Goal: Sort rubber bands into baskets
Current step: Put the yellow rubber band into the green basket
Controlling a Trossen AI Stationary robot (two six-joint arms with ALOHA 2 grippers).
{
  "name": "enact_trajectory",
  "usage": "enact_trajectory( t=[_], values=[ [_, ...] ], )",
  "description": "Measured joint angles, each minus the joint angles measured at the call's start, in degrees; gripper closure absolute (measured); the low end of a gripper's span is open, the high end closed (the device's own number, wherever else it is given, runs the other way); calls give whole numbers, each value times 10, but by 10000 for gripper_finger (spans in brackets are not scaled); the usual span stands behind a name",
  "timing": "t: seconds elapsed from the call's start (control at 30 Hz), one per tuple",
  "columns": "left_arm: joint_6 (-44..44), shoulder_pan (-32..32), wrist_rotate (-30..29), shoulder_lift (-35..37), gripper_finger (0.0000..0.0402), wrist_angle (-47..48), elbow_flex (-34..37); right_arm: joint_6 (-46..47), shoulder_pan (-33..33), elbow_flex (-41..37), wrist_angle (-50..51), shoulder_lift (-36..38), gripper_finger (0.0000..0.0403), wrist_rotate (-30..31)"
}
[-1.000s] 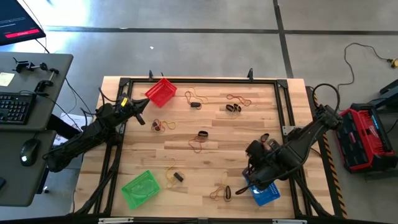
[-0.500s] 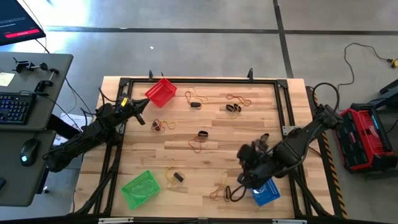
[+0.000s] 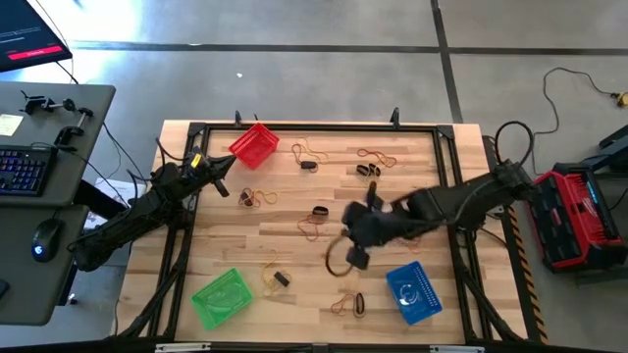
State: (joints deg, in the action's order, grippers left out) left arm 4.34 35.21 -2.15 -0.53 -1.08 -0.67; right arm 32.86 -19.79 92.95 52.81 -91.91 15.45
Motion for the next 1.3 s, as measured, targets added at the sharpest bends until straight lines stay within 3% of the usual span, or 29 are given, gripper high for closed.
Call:
enact_trajectory(
  t=[0.23, 0.43, 0.83, 1.3],
  values=[
    [0, 0, 0, 0, 401, 0, 0, -122, 70, 0, -125, -21, 403, -96],
    [0, 0, 0, 0, 401, 0, 0, -177, 90, 0, -225, -49, 403, -176],
    [0, 0, 0, 0, 401, 0, 0, -199, 81, 0, -370, -94, 403, -180],
    [0, 0, 0, -1, 401, 0, 0, -212, 65, 0, -458, -110, 403, -174]
  ],
)
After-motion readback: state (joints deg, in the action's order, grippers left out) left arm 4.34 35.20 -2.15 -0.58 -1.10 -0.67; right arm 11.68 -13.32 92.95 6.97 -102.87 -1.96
